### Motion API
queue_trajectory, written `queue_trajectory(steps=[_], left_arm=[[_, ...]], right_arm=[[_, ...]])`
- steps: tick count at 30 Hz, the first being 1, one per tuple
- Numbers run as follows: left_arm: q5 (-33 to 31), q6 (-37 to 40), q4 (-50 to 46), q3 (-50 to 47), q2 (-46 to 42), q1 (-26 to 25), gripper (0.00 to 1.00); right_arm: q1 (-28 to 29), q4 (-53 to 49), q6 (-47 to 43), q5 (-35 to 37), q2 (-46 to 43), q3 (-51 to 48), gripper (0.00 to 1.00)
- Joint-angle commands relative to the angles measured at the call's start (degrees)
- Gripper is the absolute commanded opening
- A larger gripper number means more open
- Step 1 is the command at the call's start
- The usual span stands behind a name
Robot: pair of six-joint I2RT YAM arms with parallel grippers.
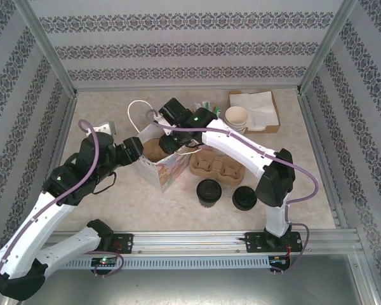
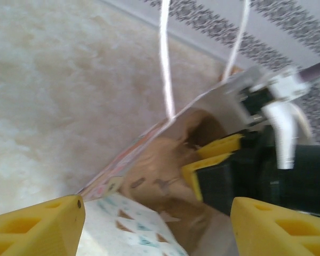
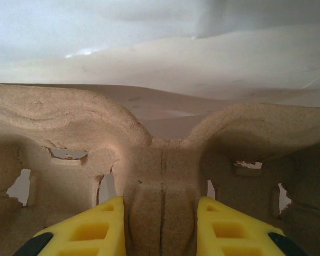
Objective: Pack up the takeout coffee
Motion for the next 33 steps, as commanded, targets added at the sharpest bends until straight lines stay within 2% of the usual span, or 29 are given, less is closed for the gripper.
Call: queue_trajectory(steps=[1, 8, 16, 33], left_arm=[[1.77, 0.75, 3.10, 1.86, -1.48, 0.57, 0.74], [-1.75, 0.44, 2.22, 3.35, -2.26, 0.61, 0.74], [-5.14, 1.34, -0.40, 4.26, 1.86, 0.83, 0.75], [-1.40, 0.69, 2.33, 2.71, 5.41, 4.48, 0.76]], right_arm=[[1.51, -2.75, -3.27, 5.39, 1.43, 2.25, 0.29], [2.15, -2.82, -4.23, 6.66, 2.16, 1.80, 0.30], [2.76, -1.28, -6.12, 9.65, 2.04, 0.24, 0.29], [3.08, -3.45, -8.02, 10.42, 6.37, 1.51, 0.28]])
